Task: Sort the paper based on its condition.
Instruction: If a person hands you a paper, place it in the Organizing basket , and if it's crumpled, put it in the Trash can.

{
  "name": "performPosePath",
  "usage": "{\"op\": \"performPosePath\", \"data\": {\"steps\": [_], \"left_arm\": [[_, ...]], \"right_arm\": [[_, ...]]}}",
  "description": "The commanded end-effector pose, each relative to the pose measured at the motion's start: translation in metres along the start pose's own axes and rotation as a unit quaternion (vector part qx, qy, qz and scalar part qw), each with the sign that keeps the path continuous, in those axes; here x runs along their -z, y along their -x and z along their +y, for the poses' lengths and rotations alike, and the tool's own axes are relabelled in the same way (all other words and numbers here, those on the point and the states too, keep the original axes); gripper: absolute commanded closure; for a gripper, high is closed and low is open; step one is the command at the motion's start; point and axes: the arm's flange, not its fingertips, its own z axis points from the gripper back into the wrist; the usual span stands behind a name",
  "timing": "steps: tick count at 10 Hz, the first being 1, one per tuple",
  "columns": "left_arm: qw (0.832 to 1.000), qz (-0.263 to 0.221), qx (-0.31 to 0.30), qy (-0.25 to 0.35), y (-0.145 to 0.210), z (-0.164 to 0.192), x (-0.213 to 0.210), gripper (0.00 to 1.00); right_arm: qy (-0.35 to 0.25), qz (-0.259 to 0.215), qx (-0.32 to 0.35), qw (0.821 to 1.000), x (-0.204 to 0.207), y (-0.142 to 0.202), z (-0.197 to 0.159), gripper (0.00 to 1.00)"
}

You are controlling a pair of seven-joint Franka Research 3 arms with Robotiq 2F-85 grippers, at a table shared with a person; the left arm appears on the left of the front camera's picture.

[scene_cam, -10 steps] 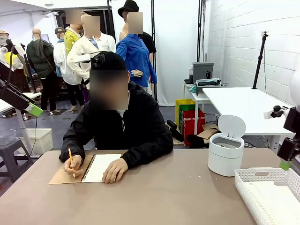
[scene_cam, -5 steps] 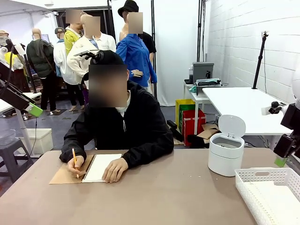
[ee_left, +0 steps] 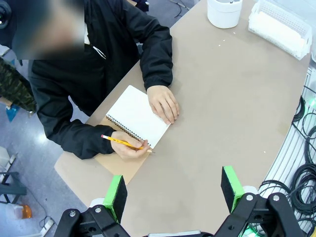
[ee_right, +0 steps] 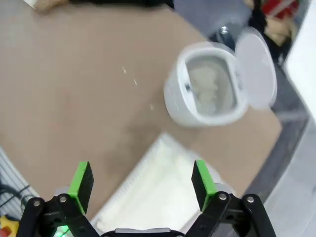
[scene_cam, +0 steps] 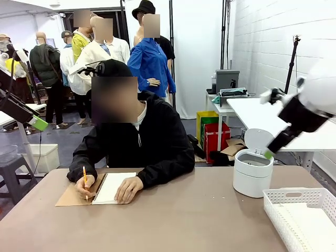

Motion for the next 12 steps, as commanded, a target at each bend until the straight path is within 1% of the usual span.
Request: {"op": "performPosePath", "data": {"steps": [1, 3, 5, 9, 11, 12], "left_arm": [[1.0, -0.002, -0.003, 0.001, 0.001, 0.001, -0.001, 0.0], [1.0, -0.002, -0.003, 0.001, 0.001, 0.001, -0.001, 0.0], [1.0, -0.002, -0.003, 0.001, 0.001, 0.001, -0.001, 0.0], [1.0, -0.002, -0.003, 0.001, 0.001, 0.001, -0.001, 0.0], [1.0, -0.002, -0.003, 0.001, 0.001, 0.001, -0.001, 0.0], [1.0, -0.002, -0.003, 0.001, 0.001, 0.001, -0.001, 0.0]], "right_arm": [[-0.05, -0.053, -0.052, 0.996, 0.025, -0.035, 0.004, 0.0], [-0.069, -0.087, -0.08, 0.991, 0.028, -0.072, 0.021, 0.0], [-0.08, -0.098, -0.087, 0.988, 0.027, -0.096, 0.027, 0.0], [-0.074, -0.112, -0.104, 0.985, 0.015, -0.124, 0.033, 0.0], [-0.091, -0.111, -0.112, 0.983, 0.011, -0.128, 0.034, 0.0], [-0.065, -0.106, -0.094, 0.988, 0.008, -0.124, 0.039, 0.0]]}}
